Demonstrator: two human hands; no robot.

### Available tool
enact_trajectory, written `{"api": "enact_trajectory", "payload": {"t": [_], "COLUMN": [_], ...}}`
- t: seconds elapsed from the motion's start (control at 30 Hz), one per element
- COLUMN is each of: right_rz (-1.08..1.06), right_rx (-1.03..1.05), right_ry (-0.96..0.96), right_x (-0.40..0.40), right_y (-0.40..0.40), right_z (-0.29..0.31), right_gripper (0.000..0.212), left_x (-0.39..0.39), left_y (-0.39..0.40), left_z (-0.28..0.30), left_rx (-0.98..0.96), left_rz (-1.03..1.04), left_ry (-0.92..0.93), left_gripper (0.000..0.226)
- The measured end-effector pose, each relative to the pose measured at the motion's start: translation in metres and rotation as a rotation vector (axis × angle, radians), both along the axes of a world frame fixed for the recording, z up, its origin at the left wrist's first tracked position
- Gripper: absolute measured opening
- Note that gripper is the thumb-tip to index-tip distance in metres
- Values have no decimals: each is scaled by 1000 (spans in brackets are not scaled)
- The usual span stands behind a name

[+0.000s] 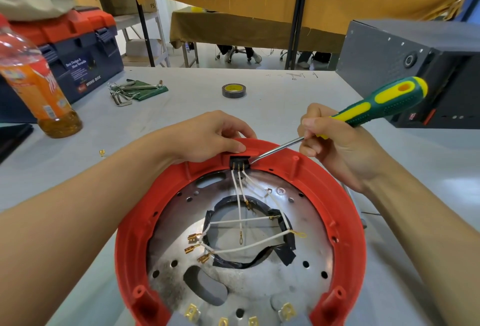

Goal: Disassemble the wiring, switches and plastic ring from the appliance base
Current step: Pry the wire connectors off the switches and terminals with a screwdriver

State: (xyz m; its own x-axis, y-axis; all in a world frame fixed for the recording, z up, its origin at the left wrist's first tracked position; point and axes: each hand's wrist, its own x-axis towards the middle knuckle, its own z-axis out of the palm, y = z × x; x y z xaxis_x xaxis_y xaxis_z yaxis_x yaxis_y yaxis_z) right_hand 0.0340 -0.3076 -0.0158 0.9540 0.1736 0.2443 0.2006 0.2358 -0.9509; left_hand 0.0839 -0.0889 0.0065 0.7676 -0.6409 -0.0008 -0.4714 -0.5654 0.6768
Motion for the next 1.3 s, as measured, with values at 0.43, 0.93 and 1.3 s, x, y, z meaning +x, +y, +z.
{"api": "enact_trajectory", "payload": {"t": [0.43,0.93,1.3], "right_rz": [-47,-322,-276], "right_rx": [-22,-351,-411], "right_ry": [-45,-200,-250], "right_x": [-7,-40,-47], "right_y": [3,-16,-18], "right_z": [4,20,17], "right_gripper": [22,24,24], "left_x": [3,13,19], "left_y": [0,-41,-29], "left_z": [-1,14,4], "left_rx": [11,229,103], "left_rz": [-73,-272,-199], "left_ry": [-2,-95,29], "left_gripper": [21,30,18]}}
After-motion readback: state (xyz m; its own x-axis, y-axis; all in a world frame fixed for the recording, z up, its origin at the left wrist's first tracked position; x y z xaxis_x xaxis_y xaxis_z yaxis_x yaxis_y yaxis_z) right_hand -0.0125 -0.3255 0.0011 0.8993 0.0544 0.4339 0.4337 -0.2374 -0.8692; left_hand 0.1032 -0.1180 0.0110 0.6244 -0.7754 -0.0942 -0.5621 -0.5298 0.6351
